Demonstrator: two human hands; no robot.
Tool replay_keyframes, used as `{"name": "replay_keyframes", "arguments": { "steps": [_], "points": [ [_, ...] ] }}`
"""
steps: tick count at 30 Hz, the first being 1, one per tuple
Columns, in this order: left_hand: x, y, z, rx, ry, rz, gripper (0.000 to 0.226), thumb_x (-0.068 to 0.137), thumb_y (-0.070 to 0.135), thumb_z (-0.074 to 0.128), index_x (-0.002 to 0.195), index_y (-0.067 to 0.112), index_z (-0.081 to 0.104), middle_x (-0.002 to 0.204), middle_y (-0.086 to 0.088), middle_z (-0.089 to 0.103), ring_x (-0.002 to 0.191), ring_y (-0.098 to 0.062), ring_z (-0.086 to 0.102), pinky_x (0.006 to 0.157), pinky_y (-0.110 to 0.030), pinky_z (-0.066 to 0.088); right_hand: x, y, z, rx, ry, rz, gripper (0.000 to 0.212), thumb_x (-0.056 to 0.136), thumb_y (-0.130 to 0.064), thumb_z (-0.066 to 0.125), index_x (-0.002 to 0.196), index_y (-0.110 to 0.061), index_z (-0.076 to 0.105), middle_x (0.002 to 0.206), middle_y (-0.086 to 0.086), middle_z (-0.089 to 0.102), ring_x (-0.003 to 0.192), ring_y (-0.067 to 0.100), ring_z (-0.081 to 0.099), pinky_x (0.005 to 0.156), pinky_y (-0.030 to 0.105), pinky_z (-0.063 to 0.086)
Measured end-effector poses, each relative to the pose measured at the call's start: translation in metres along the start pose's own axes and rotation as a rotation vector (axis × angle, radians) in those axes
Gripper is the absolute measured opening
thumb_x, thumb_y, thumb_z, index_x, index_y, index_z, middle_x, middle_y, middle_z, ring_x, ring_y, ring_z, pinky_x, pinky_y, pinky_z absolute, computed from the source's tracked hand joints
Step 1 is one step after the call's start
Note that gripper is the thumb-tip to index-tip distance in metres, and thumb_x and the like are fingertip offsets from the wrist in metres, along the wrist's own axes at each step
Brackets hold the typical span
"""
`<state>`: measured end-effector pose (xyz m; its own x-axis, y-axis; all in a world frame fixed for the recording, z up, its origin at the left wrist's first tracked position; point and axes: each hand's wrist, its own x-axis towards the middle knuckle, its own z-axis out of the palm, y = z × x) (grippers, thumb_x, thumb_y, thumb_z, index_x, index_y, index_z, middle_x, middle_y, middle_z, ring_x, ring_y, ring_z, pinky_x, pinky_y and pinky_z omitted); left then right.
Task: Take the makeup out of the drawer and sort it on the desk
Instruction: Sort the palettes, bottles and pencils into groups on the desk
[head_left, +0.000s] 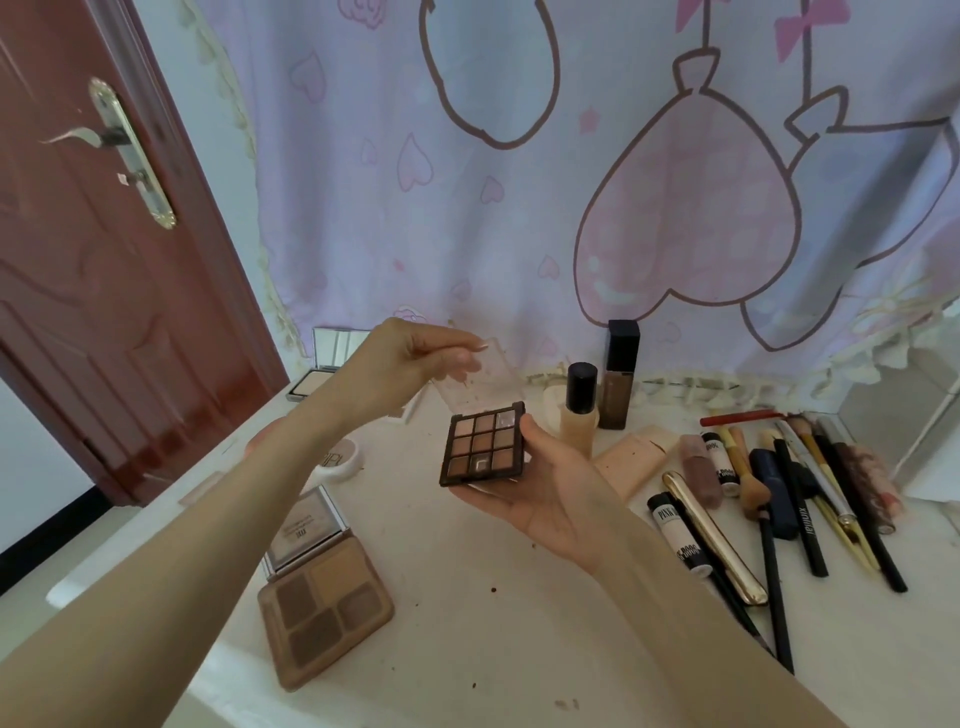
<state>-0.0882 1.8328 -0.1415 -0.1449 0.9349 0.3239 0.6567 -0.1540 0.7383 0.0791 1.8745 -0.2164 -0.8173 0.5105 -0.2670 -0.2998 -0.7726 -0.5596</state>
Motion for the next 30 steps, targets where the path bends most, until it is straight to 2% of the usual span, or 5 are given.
{"name": "replay_keyframes", "arguments": {
  "steps": [15, 19, 24, 27, 30],
  "points": [
    [0.089, -0.078, -0.002, 0.519, 0.058, 0.005, 0.024, 0.091, 0.004, 0.052, 0.107, 0.010, 0.069, 0.111, -0.007, 0.065, 0.095, -0.018, 0.056, 0.080, -0.011, 0.032, 0.104, -0.024, 0.024, -0.306, 0.394, -0.059, 0.020, 0.095, 0.002, 0.039, 0.082, -0.003, 0.053, 0.078, 0.012, 0.059, 0.067, 0.021, 0.056, 0.076, 0.038, 0.048],
    [0.098, -0.099, 0.001, 0.587, -0.003, 0.038, 0.029, 0.090, 0.000, 0.050, 0.109, 0.012, 0.069, 0.113, -0.005, 0.065, 0.108, -0.020, 0.056, 0.092, -0.025, 0.041, 0.134, -0.028, 0.015, -0.497, 0.541, -0.113, 0.019, 0.088, 0.005, 0.043, 0.097, -0.002, 0.059, 0.096, 0.015, 0.064, 0.082, 0.027, 0.062, 0.082, 0.043, 0.054],
    [0.105, -0.111, 0.003, 0.682, 0.025, 0.094, 0.035, 0.087, -0.003, 0.047, 0.111, 0.012, 0.068, 0.115, -0.010, 0.063, 0.112, -0.027, 0.049, 0.092, -0.032, 0.039, 0.152, -0.023, 0.006, -0.692, 0.560, -0.178, 0.017, 0.084, -0.004, 0.047, 0.073, -0.012, 0.058, 0.088, 0.011, 0.063, 0.095, 0.029, 0.061, 0.088, 0.044, 0.052],
    [0.103, -0.115, 0.005, 0.636, 0.040, 0.092, 0.032, 0.089, -0.001, 0.048, 0.111, 0.011, 0.068, 0.114, -0.011, 0.060, 0.111, -0.023, 0.050, 0.087, -0.021, 0.034, 0.133, -0.022, 0.018, -0.855, 0.538, -0.242, 0.024, 0.091, -0.008, 0.042, 0.098, -0.008, 0.065, 0.096, 0.008, 0.063, 0.091, 0.022, 0.058, 0.073, 0.027, 0.047],
    [0.103, -0.118, 0.009, 0.585, 0.066, 0.059, 0.024, 0.091, 0.008, 0.052, 0.107, 0.012, 0.069, 0.111, -0.006, 0.059, 0.104, -0.016, 0.052, 0.083, -0.018, 0.034, 0.123, -0.023, 0.021, -0.950, 0.541, -0.269, 0.032, 0.097, -0.011, 0.036, 0.122, -0.003, 0.054, 0.114, 0.010, 0.059, 0.112, 0.024, 0.053, 0.089, 0.030, 0.043]
  ]
}}
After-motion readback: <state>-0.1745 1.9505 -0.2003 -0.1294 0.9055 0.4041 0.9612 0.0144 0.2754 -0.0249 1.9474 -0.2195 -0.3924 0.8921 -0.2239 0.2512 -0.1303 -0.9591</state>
